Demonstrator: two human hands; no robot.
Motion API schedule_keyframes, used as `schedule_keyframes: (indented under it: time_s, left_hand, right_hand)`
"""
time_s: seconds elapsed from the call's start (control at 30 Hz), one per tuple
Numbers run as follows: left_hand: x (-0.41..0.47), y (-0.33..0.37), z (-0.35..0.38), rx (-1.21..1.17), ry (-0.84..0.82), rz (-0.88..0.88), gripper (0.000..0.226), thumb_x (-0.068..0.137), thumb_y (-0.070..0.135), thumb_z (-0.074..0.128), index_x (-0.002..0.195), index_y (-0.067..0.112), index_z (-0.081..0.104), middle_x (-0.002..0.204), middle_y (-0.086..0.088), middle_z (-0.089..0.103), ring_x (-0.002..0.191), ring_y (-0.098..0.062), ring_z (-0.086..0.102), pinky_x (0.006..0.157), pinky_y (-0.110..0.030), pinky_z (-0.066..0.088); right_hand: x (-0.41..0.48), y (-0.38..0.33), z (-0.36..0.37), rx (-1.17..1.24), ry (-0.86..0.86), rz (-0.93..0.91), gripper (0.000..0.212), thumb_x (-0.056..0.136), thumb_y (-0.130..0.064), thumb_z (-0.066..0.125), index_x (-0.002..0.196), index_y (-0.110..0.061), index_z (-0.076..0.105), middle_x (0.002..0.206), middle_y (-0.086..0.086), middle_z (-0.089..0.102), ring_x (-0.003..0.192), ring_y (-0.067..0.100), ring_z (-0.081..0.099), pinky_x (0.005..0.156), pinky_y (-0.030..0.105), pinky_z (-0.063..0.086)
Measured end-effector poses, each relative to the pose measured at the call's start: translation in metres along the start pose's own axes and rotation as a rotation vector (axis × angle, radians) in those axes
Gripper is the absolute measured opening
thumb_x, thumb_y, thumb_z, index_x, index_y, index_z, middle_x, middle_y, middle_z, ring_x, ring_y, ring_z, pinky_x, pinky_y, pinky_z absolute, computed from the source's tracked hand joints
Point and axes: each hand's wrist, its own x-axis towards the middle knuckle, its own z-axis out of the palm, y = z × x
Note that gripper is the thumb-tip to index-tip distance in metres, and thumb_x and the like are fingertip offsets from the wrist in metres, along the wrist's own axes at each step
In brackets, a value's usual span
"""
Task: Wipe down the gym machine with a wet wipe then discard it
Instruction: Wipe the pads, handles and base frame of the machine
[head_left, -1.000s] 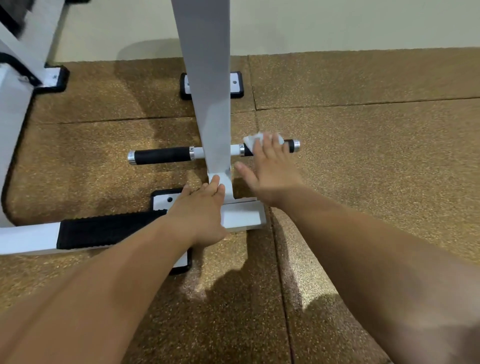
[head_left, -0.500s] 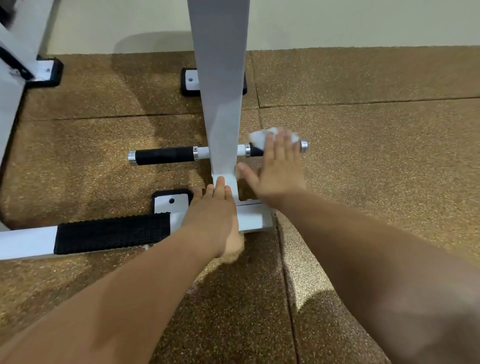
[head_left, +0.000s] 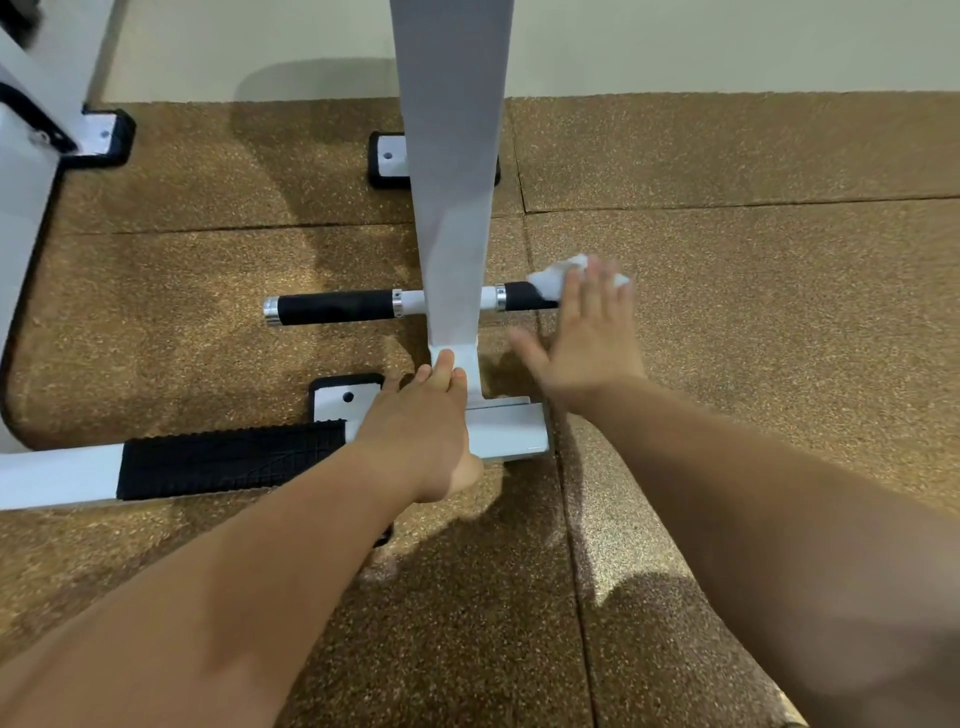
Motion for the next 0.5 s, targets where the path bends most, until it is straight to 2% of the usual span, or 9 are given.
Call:
schedule_keyframes:
  time_s: [0.1, 0.2, 0.23, 0.3, 0.4, 0.5]
  left_hand:
    - [0.0, 0.003, -0.001, -0.002, 0.009, -0.009, 0.094, 0.095, 0.045, 0.053, 0.162, 0.011, -0.003, 0.169, -0.008, -0.019, 0.158, -0.028, 0.0, 0.127, -0.051, 0.006]
    - [0.0, 0.001, -0.001, -0.002, 0.004, -0.001, 0.095, 0.096, 0.047, 0.052, 0.162, 0.011, -0.004, 0.169, -0.008, -0.019, 0.158, -0.028, 0.0, 0.127, -0.051, 0.006]
    - [0.0, 0.0, -0.001, -0.008, -0.004, 0.006, 0.095, 0.096, 0.048, 0.053, 0.162, 0.011, -0.005, 0.169, -0.008, -0.02, 0.158, -0.028, -0.001, 0.127, -0.051, 0.005]
    - [-0.001, -0.004, 0.001, -0.008, -0.007, 0.021, 0.096, 0.096, 0.049, 0.053, 0.162, 0.011, -0.005, 0.169, -0.007, -0.02, 0.158, -0.028, -0.001, 0.126, -0.049, 0.004]
    - [0.0, -0.003, 0.003, 0.01, 0.009, 0.026, 0.097, 0.097, 0.05, 0.054, 0.162, 0.01, -0.005, 0.169, -0.008, -0.02, 0.158, -0.029, -0.001, 0.126, -0.05, 0.006]
    - [0.0, 0.002, 0.003, 0.01, 0.014, 0.002, 0.095, 0.097, 0.047, 0.053, 0.162, 0.009, -0.005, 0.169, -0.01, -0.019, 0.157, -0.03, -0.002, 0.127, -0.05, 0.006]
  right_hand:
    - [-0.001, -0.019, 0.002, 0.05, -0.051, -0.263, 0.107, 0.089, -0.085, 0.005, 0.16, -0.008, -0.018, 0.166, 0.014, -0.028, 0.152, 0.029, -0.03, 0.128, 0.048, -0.008]
    - [-0.001, -0.004, 0.003, 0.044, -0.051, -0.309, 0.101, 0.091, -0.081, 0.008, 0.16, -0.012, -0.019, 0.167, 0.01, -0.029, 0.152, 0.024, -0.031, 0.128, 0.046, -0.005]
    - [-0.002, 0.005, 0.005, 0.01, -0.042, -0.261, 0.1, 0.091, -0.08, 0.003, 0.159, -0.011, -0.021, 0.166, 0.011, -0.028, 0.152, 0.025, -0.03, 0.128, 0.047, -0.004]
    - [-0.005, 0.017, 0.005, 0.009, -0.019, -0.031, 0.101, 0.092, -0.08, -0.001, 0.159, -0.007, -0.021, 0.167, 0.017, -0.022, 0.154, 0.031, -0.023, 0.128, 0.049, -0.002]
    - [-0.005, 0.01, 0.002, 0.248, -0.103, 0.335, 0.107, 0.095, -0.08, 0.009, 0.159, 0.003, -0.012, 0.169, 0.023, -0.008, 0.156, 0.035, -0.015, 0.128, 0.047, -0.005]
    - [-0.009, -0.005, 0.012, 0.394, -0.067, 0.338, 0.11, 0.095, -0.079, 0.017, 0.157, 0.007, -0.014, 0.168, 0.024, -0.013, 0.155, 0.036, -0.022, 0.128, 0.047, -0.008]
